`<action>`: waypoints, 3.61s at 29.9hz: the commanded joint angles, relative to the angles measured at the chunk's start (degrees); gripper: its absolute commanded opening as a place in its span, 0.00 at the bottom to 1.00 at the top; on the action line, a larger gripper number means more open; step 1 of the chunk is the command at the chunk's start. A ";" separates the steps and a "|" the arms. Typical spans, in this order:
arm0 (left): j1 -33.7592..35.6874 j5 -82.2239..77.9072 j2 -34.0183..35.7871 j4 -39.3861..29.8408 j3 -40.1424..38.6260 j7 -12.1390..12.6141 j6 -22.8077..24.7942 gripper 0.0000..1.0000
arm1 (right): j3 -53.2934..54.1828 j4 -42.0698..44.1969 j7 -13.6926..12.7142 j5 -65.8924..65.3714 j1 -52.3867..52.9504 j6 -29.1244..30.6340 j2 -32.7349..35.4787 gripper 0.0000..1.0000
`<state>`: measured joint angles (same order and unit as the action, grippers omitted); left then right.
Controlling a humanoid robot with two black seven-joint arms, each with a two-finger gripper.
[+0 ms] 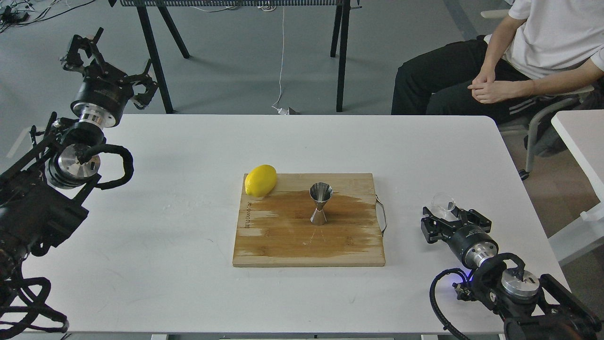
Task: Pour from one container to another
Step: 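Reach the right gripper to the small clear glass and grasp it, then lift the clear glass with the right gripper over the jigger, then tilt the clear glass with the right gripper to pour into the jigger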
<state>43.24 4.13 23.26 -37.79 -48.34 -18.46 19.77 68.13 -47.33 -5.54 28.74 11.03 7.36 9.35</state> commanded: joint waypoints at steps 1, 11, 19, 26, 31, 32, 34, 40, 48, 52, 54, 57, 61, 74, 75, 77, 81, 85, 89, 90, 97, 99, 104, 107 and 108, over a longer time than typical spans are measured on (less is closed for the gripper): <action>0.00 0.00 0.03 0.00 0.00 -0.17 -0.17 1.00 | -0.02 0.31 0.18 0.00 0.22 -0.06 -0.56 0.53; 0.35 0.00 0.91 0.00 0.00 -0.17 -0.26 1.00 | -0.72 -0.13 0.18 0.00 0.31 0.29 -0.48 0.33; 0.44 -0.08 1.87 -0.09 0.00 -2.19 -0.08 1.00 | -0.90 -6.70 0.00 -0.78 -0.65 0.20 0.22 0.31; 0.62 0.00 2.22 -0.26 0.17 -2.02 2.11 1.00 | -0.98 -21.74 0.27 -6.05 -2.15 -1.64 4.53 0.28; 0.62 0.00 2.31 -0.18 0.26 -2.02 2.47 1.00 | -1.07 -28.69 0.27 -14.74 -1.45 -6.12 3.74 0.28; 0.62 0.00 2.31 -0.18 0.26 -2.02 2.47 1.00 | -1.07 -29.31 0.27 -16.33 -1.27 -6.82 3.39 0.28; 0.62 0.00 2.40 -0.18 0.35 -2.02 2.47 1.00 | -1.33 -30.19 0.27 -19.67 -0.22 -8.06 2.60 0.28; 0.53 0.00 3.98 -0.18 0.35 -2.02 2.55 1.00 | -9.58 -30.28 0.35 -27.24 5.14 -11.75 -0.74 0.27; 0.53 0.00 4.86 -0.18 0.35 -2.10 2.64 1.00 | -14.43 -29.93 0.62 -37.52 9.54 -14.74 -2.76 0.26; 0.53 0.00 4.95 -0.18 0.44 -2.02 2.64 1.00 | -17.06 -29.93 0.70 -42.00 9.98 -14.83 -2.32 0.26; 0.53 0.00 4.95 -0.18 0.44 -2.10 2.64 1.00 | -17.51 -29.93 0.71 -44.81 10.07 -14.83 -2.32 0.26; 0.53 0.00 4.95 -0.18 0.44 -2.10 2.64 1.00 | -17.77 -29.84 0.71 -46.93 10.07 -14.83 -2.32 0.26; 0.53 0.00 4.95 -0.18 0.35 -2.02 2.64 1.00 | -17.77 -29.67 0.79 -49.47 10.15 -14.92 -2.41 0.26; 0.53 0.00 5.83 -0.18 0.35 -2.02 2.64 1.00 | -22.43 -29.49 0.79 -57.38 12.00 -15.09 -2.06 0.26; 0.53 0.00 5.91 -0.18 0.35 -2.02 2.64 1.00 | -22.69 -29.49 0.79 -58.52 12.00 -15.09 -2.06 0.26; 0.53 0.00 6.27 -0.18 0.35 -2.02 2.64 1.00 | -23.39 -29.49 0.79 -60.81 12.00 -15.35 -2.06 0.26; 0.44 0.00 6.27 -0.18 0.35 -2.10 2.64 1.00 | -24.19 -29.49 0.88 -62.22 12.09 -16.24 -2.06 0.26; 0.53 0.00 6.27 -0.18 0.26 -2.10 2.64 1.00 | -24.28 -29.49 0.88 -63.71 12.61 -16.32 -2.06 0.26; 0.53 0.00 6.27 -0.18 0.26 -2.02 2.64 1.00 | -24.45 -29.40 0.88 -67.93 12.62 -16.85 -2.06 0.26; 0.53 0.00 6.27 -0.18 0.26 -2.10 2.64 1.00 | -24.80 -29.40 0.88 -68.02 12.62 -17.02 -1.97 0.26; 0.53 0.00 6.27 -0.18 0.26 -2.10 2.64 1.00 | -25.42 -29.58 0.97 -68.20 13.05 -17.20 -1.00 0.26; 0.53 0.00 6.35 -0.18 0.26 -2.10 2.64 1.00 | -25.42 -29.58 1.41 -68.20 13.32 -17.20 -0.48 0.26; 0.44 0.00 6.44 -0.18 0.35 -2.10 2.64 1.00 | -25.51 -29.58 1.67 -68.20 13.76 -17.20 0.67 0.26; 0.53 0.00 6.44 -0.18 0.26 -2.10 2.64 1.00 | -25.51 -29.66 1.67 -68.29 13.76 -17.20 0.67 0.26; 0.44 0.00 6.44 -0.18 0.26 -2.10 2.64 1.00 | -25.59 -29.67 1.67 -68.55 13.76 -17.20 0.67 0.26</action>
<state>43.77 4.13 29.70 -37.97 -48.03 -20.56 22.41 42.62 -76.91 -3.87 -39.49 24.78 -9.85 9.97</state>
